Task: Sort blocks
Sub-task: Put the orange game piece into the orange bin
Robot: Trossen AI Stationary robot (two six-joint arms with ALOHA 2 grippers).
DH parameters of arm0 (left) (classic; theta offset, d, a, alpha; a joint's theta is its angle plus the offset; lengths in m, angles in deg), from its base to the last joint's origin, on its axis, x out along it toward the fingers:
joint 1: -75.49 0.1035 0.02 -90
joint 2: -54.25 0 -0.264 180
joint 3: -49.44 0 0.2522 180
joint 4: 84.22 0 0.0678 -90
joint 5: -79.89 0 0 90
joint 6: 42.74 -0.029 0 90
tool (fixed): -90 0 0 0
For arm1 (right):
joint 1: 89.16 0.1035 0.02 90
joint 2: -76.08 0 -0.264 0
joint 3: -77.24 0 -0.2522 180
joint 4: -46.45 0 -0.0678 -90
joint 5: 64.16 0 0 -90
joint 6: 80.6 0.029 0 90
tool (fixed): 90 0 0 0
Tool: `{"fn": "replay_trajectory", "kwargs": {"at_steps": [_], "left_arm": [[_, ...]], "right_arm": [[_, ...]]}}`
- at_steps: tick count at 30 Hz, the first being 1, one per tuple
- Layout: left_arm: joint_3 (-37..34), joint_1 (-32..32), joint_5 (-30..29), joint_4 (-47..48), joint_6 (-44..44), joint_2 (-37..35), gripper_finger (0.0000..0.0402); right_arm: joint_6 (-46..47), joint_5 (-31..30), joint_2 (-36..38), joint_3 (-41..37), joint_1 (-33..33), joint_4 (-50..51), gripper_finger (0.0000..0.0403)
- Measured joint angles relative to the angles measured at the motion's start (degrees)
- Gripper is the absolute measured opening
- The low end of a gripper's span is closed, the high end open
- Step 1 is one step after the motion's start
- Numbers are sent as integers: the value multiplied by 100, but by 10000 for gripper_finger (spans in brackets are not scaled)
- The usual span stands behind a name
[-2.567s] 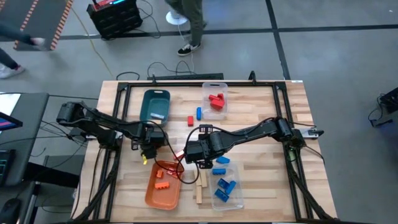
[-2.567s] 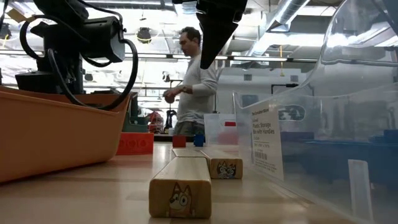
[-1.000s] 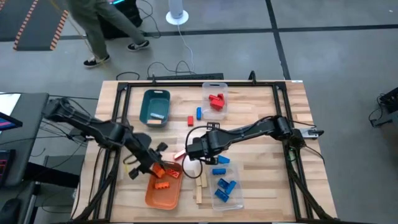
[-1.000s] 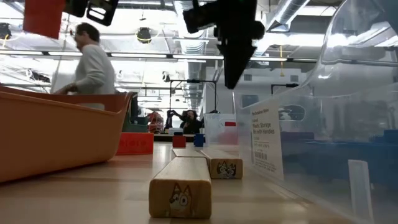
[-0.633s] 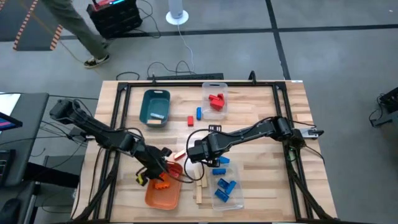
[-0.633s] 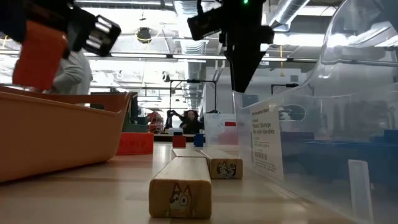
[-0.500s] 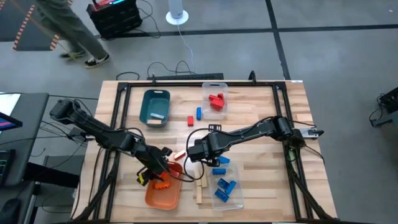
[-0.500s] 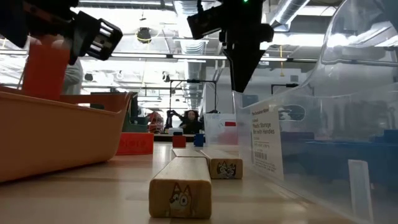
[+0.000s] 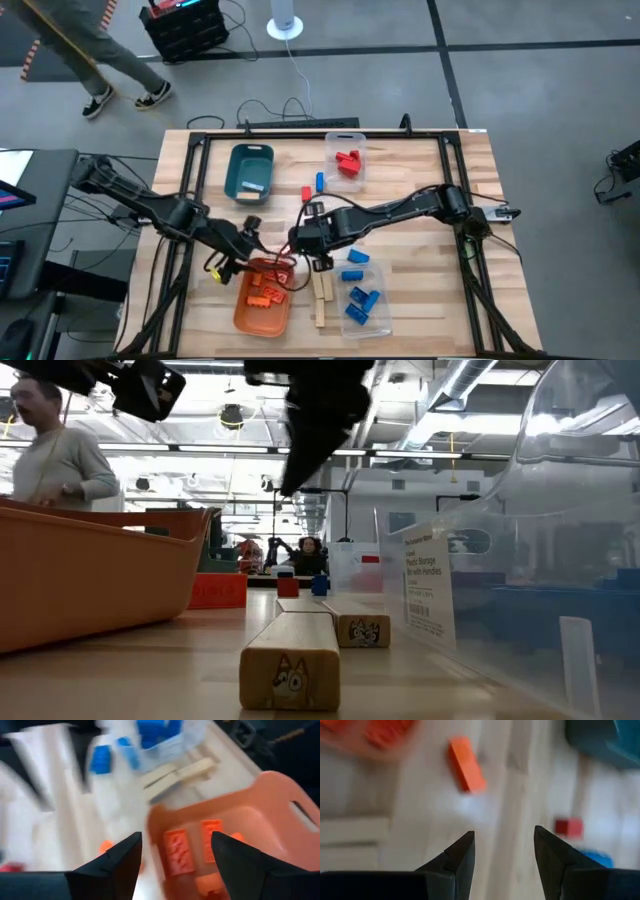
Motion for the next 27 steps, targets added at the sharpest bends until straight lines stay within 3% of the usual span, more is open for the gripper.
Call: {"fn": "replay_trajectory", "kwargs": {"at_steps": [6, 16, 22, 27], "left_arm": [[0, 0, -728, 281, 419, -613, 224], [0, 4, -1548, 708, 1144, -1130, 224], [0, 2, -1635, 934, 1355, -1135, 224], [0, 2, -1702, 957, 1416, -1137, 224]], "right_arm": [[-456, 1121, 0, -615, -226, -1356, 180], [-951, 1241, -14, -1506, -262, -3127, 192], [-1039, 1857, -53, -1765, -392, -3689, 192], [-1037, 1977, -85, -2124, -542, -4357, 192]]}}
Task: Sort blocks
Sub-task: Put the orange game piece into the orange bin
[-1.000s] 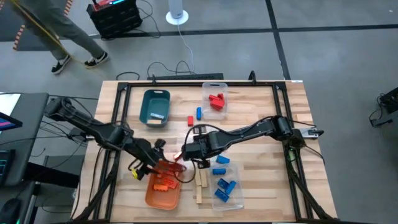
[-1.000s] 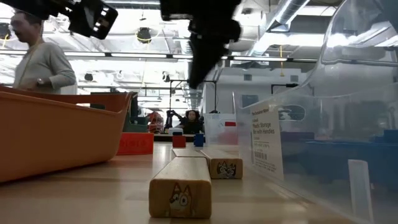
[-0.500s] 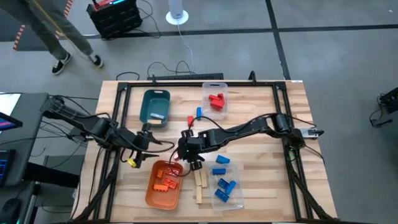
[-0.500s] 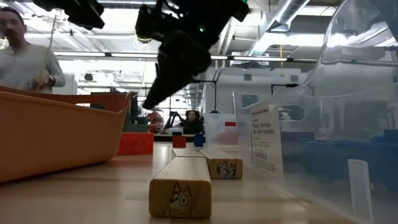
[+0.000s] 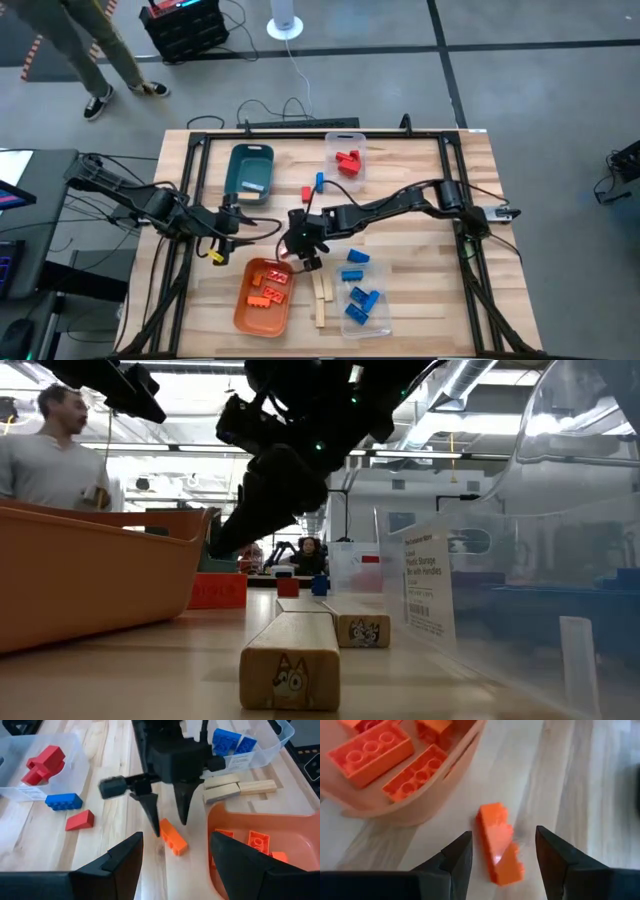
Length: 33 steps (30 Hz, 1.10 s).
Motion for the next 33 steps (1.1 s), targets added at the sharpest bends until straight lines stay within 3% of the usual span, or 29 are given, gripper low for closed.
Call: {"fn": "replay_trajectory", "kwargs": {"at_steps": [15, 33], "left_arm": [[0, 0, -197, 176, -4, 4, 224], [0, 0, -184, 198, -8, 4, 224]], "right_arm": [[217, 16, 7, -792, -129, -834, 192], [475, 193, -208, -1020, -190, -1443, 187]]}}
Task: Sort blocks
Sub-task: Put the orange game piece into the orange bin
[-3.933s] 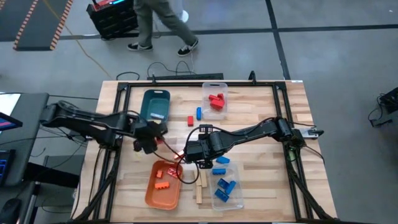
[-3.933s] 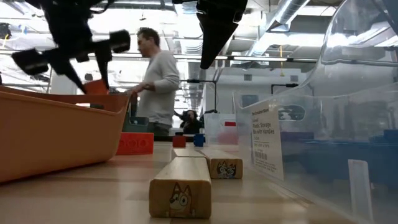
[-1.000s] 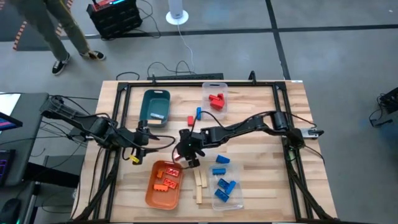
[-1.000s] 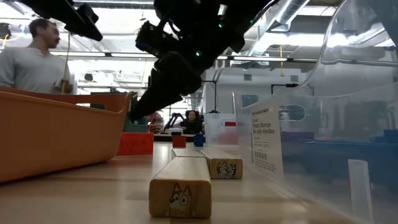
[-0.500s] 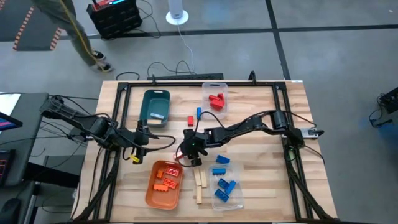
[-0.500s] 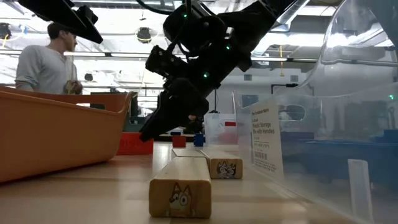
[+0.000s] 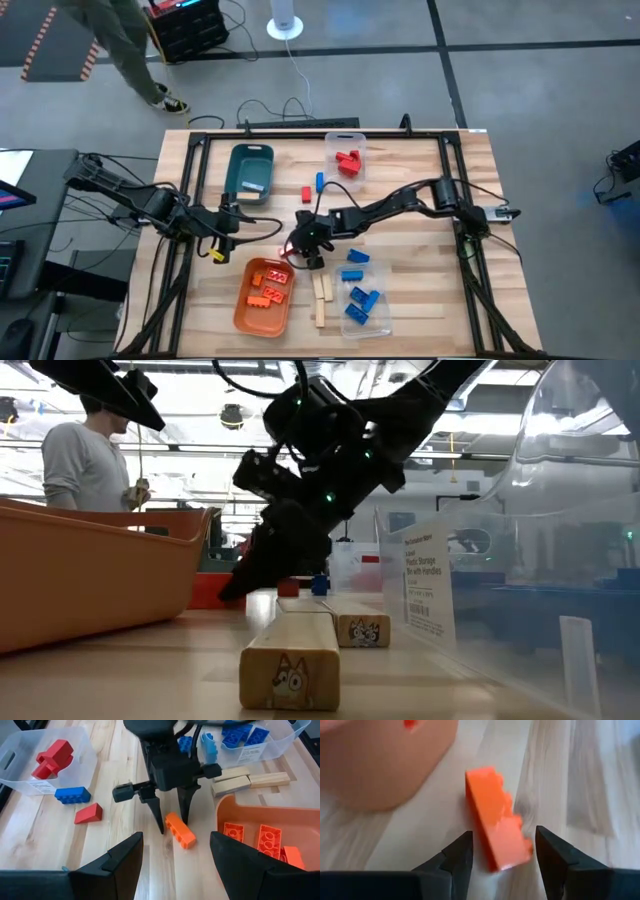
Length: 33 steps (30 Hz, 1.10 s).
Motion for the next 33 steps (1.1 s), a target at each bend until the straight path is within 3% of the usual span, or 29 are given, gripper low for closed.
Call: {"fn": "replay_trajectory", "kwargs": {"at_steps": [14, 25, 33], "left_arm": [[0, -1, 0, 13, 7, 0, 224], [0, 0, -386, 17, 148, -4, 224], [-2, 0, -427, 4, 149, 11, 224]], "right_arm": [[116, 1, 54, -9, -13, 158, 25], [179, -728, 1042, -12, -81, 1338, 25], [516, -1308, 1657, -10, -19, 1514, 26]]}}
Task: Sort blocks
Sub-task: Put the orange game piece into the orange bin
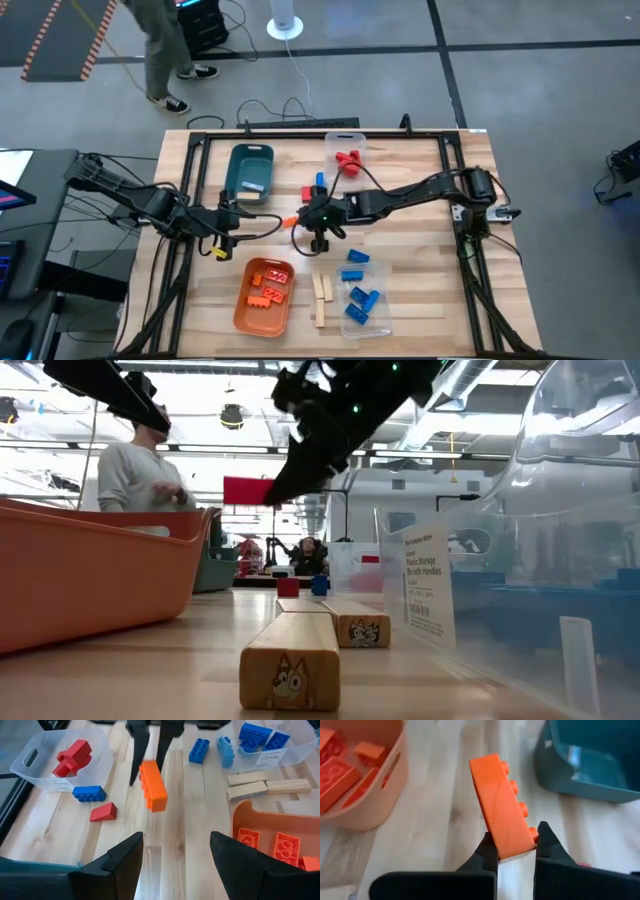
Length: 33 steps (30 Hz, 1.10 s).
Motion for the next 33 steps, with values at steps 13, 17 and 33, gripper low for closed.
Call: {"fn": "replay_trajectory", "kwargs": {"at_steps": [13, 17, 33], "left_arm": [[-1, 0, -462, -50, 0, 0, 224], [-1, 0, -543, -50, 0, 0, 224], [-1, 0, -546, -160, -4, 2, 224]], "right_arm": [[236, 343, 258, 2, 755, -180, 26], [401, 400, 249, 0, 1011, -394, 27], [640, 851, -1222, 1218, 1337, -439, 27]]}}
